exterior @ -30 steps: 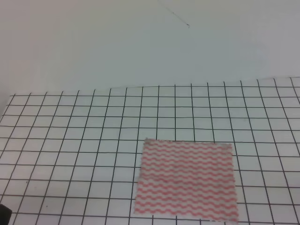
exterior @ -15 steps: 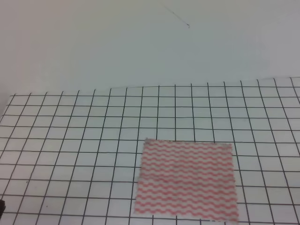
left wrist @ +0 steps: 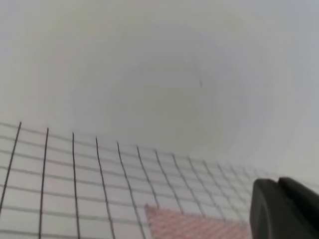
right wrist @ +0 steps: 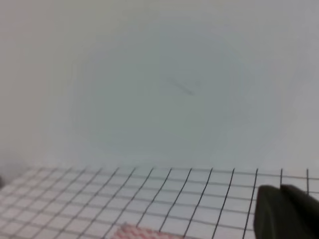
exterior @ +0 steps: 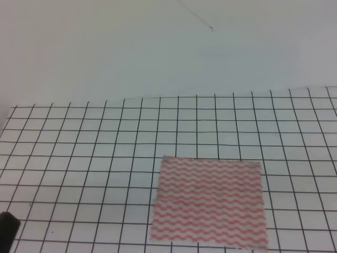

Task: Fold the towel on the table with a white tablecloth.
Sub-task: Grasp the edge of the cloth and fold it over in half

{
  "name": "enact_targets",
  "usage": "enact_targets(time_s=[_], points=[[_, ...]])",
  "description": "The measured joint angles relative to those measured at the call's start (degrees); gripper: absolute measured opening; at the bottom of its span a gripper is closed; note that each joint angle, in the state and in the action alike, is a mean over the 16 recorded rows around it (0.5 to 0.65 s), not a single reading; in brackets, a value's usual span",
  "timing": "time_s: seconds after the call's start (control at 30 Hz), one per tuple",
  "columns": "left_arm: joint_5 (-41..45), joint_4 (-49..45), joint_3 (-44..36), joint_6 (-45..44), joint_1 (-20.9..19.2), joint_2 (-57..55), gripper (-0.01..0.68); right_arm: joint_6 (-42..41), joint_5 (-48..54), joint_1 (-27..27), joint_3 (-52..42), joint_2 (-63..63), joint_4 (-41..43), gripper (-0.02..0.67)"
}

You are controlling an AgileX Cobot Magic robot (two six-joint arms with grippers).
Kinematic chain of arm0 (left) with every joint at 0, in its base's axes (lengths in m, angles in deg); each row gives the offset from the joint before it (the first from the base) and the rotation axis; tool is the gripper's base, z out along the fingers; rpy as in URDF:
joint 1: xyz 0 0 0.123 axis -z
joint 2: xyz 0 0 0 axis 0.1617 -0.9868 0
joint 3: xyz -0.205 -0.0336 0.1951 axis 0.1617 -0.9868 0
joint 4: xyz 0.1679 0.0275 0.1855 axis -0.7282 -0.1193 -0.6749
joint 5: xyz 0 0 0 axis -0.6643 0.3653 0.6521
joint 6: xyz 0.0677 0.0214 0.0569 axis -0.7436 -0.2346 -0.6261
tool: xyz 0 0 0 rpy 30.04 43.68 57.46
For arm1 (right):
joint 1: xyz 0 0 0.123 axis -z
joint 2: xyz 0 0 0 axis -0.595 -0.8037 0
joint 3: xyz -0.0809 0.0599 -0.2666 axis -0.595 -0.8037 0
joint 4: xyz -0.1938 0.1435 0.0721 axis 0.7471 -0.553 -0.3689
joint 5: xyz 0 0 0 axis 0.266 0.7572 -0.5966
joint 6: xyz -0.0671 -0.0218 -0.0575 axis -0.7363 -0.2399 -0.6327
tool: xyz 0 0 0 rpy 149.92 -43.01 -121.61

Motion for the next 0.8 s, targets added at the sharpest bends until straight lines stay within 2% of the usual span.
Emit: enact_targets(time_s=[0.23,0.4,0.8], points=[[8.73,-1.68,5.09,-6.87,0.00,-10.77,-0.001,-6.77,10.52,-1.35,5.09,-12.03,-0.42,0.003],[13.22,0.46,7.80,-12.01,0.00,-19.37,0.000,-9.03,15.03,-2.84,6.28,-20.85,-1.79,0.024],[19.37,8.59,10.70,-22.29,0.00,-35.06,-0.001,-16.38,19.78,-6.22,6.52,-42.16,-9.56,0.192]])
